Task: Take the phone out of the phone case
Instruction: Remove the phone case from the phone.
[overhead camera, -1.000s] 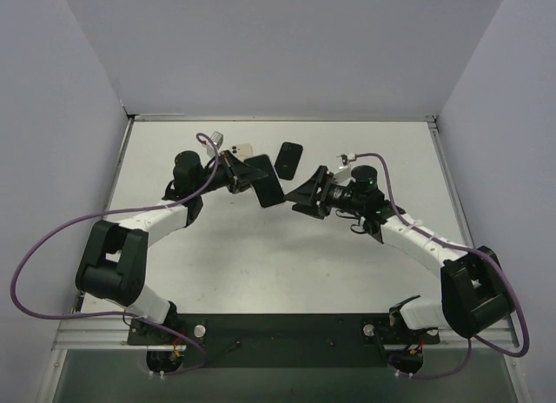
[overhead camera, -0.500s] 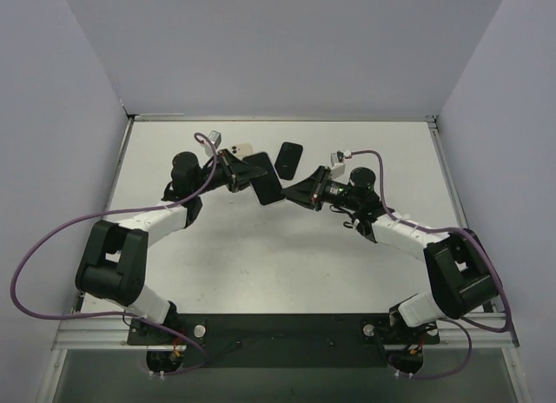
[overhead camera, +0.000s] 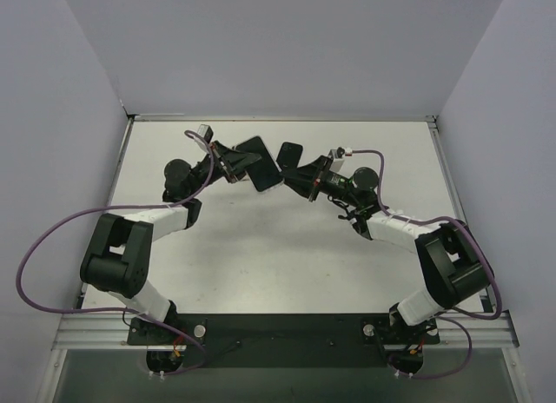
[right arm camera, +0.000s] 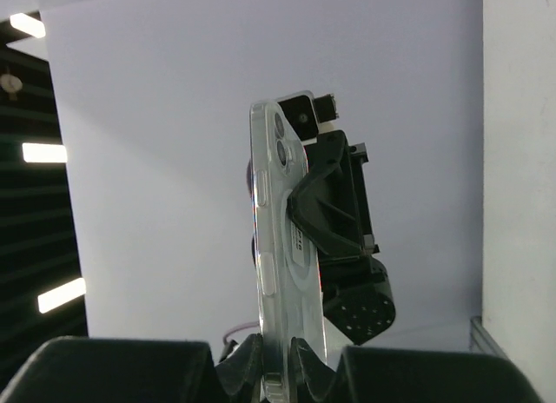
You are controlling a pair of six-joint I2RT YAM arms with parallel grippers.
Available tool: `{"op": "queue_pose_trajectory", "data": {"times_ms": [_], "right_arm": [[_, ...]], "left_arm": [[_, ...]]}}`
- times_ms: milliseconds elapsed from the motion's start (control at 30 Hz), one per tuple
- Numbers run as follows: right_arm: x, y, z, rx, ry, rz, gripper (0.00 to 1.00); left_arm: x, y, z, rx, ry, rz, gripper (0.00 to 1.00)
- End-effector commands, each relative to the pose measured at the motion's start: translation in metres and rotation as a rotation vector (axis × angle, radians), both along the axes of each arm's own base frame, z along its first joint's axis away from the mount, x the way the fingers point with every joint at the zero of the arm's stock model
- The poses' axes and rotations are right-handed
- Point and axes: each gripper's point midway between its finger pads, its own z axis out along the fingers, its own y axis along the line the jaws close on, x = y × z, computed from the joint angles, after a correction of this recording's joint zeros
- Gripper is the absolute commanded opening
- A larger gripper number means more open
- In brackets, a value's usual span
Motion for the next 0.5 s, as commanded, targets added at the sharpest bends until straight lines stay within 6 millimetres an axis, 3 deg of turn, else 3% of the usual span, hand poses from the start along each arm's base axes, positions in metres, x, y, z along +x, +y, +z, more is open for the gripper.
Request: {"op": "queue_pose_trajectory", "data": {"times_ms": [0, 200, 467], "right_arm": [[-0.009, 0.002, 0.083, 0.256, -0.076, 0.038, 0.0], [-0.005, 0.007, 0.081, 0.293, -0.018, 0.044, 0.0], [0.004, 0.025, 0.057, 0.336, 0.072, 0.072, 0.0]], "left_arm": [[-0.043, 0.009, 0.101, -0.189, -0.461, -0.01, 0.0], [-0.047, 0.015, 0.136, -0.259, -0.532, 0.024, 0.0], [-0.062, 0.027, 0.18, -0.345, -0.597, 0.064, 0.0]]}}
